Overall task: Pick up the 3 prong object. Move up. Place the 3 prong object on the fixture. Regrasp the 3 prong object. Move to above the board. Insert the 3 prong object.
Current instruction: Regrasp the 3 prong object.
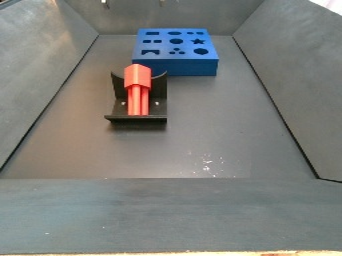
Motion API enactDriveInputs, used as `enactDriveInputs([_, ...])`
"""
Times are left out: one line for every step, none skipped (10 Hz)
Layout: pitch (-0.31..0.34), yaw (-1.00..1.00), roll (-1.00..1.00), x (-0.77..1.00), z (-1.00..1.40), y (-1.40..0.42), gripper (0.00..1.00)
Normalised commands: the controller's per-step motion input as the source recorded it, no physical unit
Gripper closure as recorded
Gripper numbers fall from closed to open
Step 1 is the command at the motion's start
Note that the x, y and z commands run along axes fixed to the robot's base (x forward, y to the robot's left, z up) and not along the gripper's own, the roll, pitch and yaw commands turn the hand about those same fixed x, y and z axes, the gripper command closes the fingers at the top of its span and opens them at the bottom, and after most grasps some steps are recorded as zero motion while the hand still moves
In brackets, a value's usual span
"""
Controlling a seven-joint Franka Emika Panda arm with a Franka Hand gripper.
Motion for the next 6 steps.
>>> enactDriveInputs([0.084,0.16,0.26,0.09,-0.01,-0.03,0.0])
enactDriveInputs([0.105,0.1,0.24,0.03,-1.0,0.07,0.0])
enactDriveInputs([0.079,0.1,0.22,0.03,-1.0,0.07,0.0])
enactDriveInputs([0.053,0.11,0.2,0.04,-1.0,0.07,0.0])
enactDriveInputs([0.026,0.12,0.15,0.05,-1.0,0.06,0.0])
enactDriveInputs([0.001,0.12,0.11,0.07,-1.0,0.05,0.0])
